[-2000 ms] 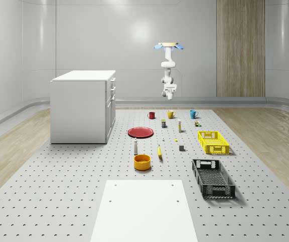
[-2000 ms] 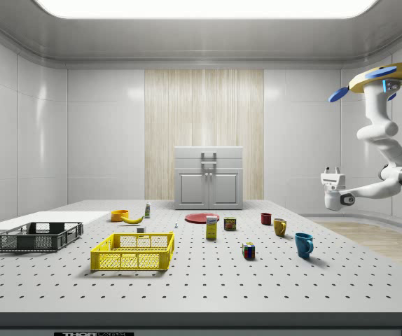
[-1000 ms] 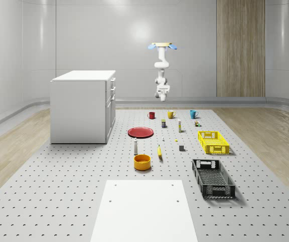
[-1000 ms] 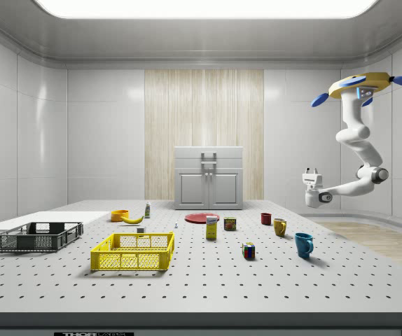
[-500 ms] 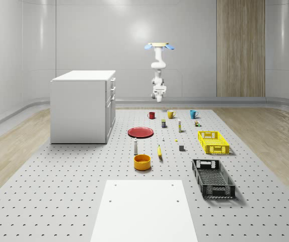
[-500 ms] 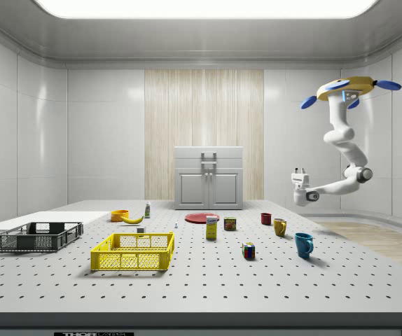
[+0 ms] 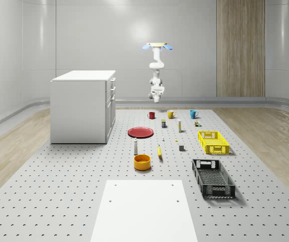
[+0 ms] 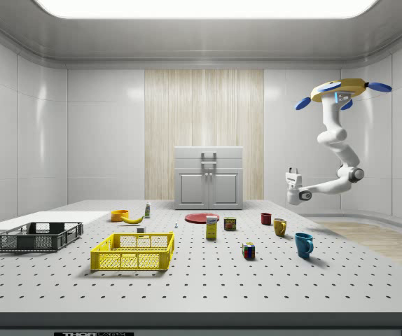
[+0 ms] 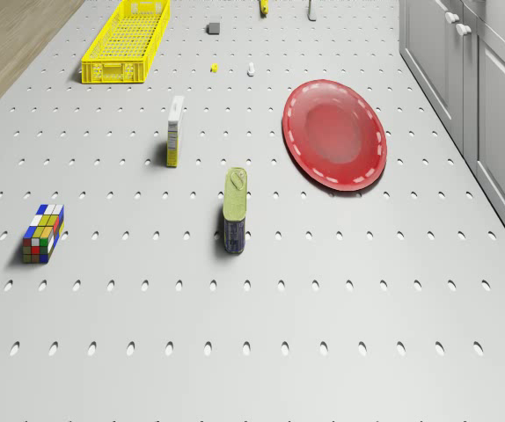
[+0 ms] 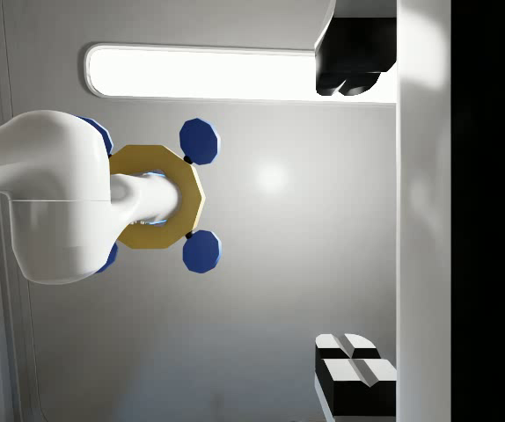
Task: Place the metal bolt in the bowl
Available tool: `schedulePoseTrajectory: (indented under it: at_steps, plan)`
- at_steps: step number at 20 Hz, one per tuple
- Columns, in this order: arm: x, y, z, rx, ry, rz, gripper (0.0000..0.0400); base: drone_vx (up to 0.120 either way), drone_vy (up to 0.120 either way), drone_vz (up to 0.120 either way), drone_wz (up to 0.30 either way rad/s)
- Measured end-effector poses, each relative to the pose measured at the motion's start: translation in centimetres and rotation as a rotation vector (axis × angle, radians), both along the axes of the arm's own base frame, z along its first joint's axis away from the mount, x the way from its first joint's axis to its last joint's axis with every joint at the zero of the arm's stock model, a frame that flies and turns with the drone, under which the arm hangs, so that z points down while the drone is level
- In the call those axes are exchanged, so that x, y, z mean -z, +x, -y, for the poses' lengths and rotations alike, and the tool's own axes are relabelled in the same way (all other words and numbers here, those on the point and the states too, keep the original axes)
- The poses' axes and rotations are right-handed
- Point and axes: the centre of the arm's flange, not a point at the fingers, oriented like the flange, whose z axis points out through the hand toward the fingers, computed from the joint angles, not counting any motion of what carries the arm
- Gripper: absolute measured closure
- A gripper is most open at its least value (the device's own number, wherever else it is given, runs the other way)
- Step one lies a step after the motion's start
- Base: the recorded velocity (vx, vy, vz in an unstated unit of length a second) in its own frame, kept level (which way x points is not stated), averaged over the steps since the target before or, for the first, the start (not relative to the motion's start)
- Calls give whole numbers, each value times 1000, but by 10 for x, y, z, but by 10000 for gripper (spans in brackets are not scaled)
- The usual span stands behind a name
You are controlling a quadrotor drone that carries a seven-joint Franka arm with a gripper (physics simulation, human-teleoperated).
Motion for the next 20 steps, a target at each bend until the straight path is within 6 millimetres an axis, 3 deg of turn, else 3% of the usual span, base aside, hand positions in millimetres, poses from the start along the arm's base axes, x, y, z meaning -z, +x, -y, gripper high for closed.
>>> schedulePoseTrajectory:
  at_steps: [6, 11, 14, 16, 20]
  plan:
    - [3, 0, -16, 5, -162, 4, 0, 120, 0, 0, 0]
    - [16, 0, -45, 14, -489, 7, 0, 120, 0, 0, 0]
    - [40, 0, -70, 24, -832, 8, 0, 120, 0, 0, 0]
    - [66, 1, -84, 33, -1132, 7, 0, 120, 0, -40, 0]
    - [133, 3, -84, 55, -1816, 5, 0, 120, 0, -120, 0]
